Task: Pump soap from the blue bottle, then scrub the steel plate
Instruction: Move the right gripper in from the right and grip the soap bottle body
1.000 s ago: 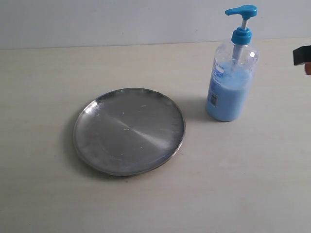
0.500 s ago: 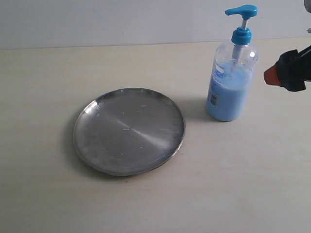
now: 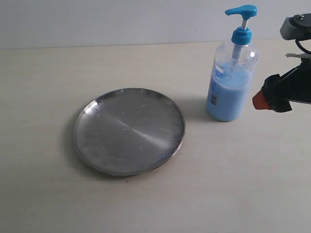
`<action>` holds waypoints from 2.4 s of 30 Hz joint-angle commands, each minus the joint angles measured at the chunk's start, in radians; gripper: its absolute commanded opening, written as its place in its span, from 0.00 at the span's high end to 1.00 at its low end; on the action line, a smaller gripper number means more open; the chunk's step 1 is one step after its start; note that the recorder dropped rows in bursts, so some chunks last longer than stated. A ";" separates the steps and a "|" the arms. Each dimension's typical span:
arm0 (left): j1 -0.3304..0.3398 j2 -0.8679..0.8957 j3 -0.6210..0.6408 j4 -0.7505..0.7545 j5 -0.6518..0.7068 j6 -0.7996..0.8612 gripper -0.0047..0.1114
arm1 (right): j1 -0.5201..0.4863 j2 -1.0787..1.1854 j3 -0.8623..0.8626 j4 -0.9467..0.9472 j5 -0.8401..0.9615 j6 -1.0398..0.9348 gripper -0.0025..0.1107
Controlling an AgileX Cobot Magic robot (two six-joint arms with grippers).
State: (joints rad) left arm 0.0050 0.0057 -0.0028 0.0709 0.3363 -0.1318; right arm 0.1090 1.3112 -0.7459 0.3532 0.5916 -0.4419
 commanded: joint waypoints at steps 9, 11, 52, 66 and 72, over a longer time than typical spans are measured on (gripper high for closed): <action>-0.007 -0.006 0.003 0.003 -0.008 0.000 0.96 | 0.167 0.080 0.173 0.003 -0.441 0.083 0.28; -0.007 -0.006 0.003 0.003 -0.008 0.000 0.96 | 0.183 0.093 0.229 0.006 -0.543 0.113 0.28; -0.007 -0.006 0.003 0.003 -0.008 0.000 0.96 | 0.188 0.342 0.390 -0.336 -1.442 0.442 0.17; -0.007 -0.006 0.003 0.003 -0.008 0.000 0.96 | 0.188 0.470 0.354 -0.329 -1.651 0.434 0.17; -0.007 -0.006 0.003 0.003 -0.008 0.000 0.96 | 0.188 0.528 0.270 -0.330 -1.633 0.434 0.17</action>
State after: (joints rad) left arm 0.0050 0.0057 -0.0028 0.0709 0.3379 -0.1318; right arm 0.2926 1.8192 -0.4524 0.0317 -1.0365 0.0000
